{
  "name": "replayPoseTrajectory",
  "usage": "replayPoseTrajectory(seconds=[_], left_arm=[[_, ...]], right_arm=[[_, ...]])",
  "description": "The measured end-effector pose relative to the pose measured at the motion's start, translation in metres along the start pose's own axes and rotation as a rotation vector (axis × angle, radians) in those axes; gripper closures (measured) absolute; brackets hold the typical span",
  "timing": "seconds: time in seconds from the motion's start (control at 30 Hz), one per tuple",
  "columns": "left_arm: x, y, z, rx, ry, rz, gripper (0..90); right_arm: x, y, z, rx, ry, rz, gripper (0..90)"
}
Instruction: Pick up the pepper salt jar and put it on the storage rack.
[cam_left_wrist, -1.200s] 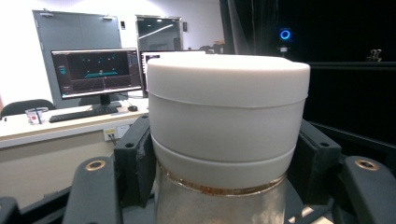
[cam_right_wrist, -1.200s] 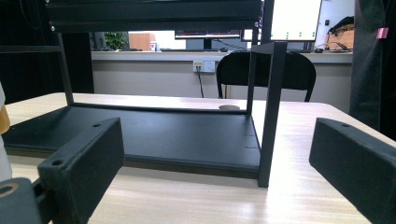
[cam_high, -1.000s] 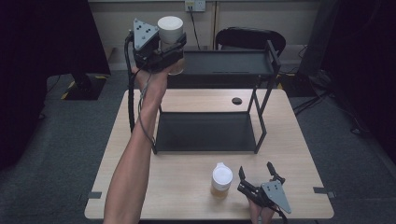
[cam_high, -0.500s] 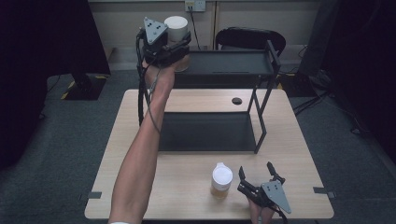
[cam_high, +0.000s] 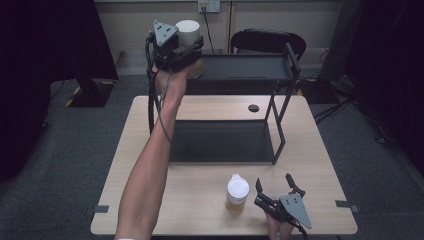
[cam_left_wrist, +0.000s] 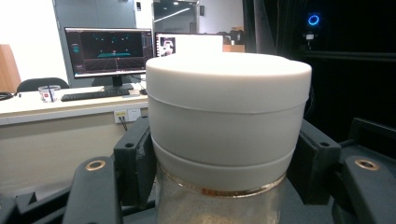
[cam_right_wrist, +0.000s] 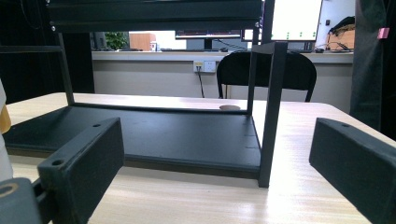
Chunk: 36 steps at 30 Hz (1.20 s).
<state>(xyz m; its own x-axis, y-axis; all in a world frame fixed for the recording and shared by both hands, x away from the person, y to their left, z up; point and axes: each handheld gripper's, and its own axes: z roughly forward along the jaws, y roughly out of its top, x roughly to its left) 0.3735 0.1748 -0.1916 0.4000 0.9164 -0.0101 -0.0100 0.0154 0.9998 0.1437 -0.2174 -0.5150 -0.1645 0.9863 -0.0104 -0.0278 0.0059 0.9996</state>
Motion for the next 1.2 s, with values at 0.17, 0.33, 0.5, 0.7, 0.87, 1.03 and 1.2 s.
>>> replayPoseTrajectory(seconds=[0.17,0.33,0.5,0.7,0.87,1.03,1.2], left_arm=[[-0.001,0.005,0.003,0.016,0.001,-0.005,35.2],[0.002,0.005,0.002,0.018,-0.005,-0.011,35.1],[0.003,0.004,0.002,0.015,-0.008,-0.013,34.8],[0.006,0.0,0.002,-0.011,-0.012,-0.022,21.3],[-0.001,0.001,0.001,-0.004,0.03,-0.004,7.0],[0.0,-0.004,-0.003,-0.019,0.04,-0.017,0.0],[0.003,-0.01,-0.011,-0.055,0.003,-0.017,0.0]], right_arm=[[0.0,0.0,0.0,0.0,0.0,0.0,2.1],[0.0,0.0,0.0,0.0,0.0,0.0,2.1],[0.0,0.0,0.0,0.0,0.0,0.0,2.1],[0.0,0.0,0.0,0.0,0.0,0.0,2.1],[0.0,0.0,0.0,0.0,0.0,0.0,2.1],[0.0,0.0,0.0,-0.001,-0.002,0.0,1.9],[0.0,0.0,0.0,0.0,-0.001,0.0,1.9]])
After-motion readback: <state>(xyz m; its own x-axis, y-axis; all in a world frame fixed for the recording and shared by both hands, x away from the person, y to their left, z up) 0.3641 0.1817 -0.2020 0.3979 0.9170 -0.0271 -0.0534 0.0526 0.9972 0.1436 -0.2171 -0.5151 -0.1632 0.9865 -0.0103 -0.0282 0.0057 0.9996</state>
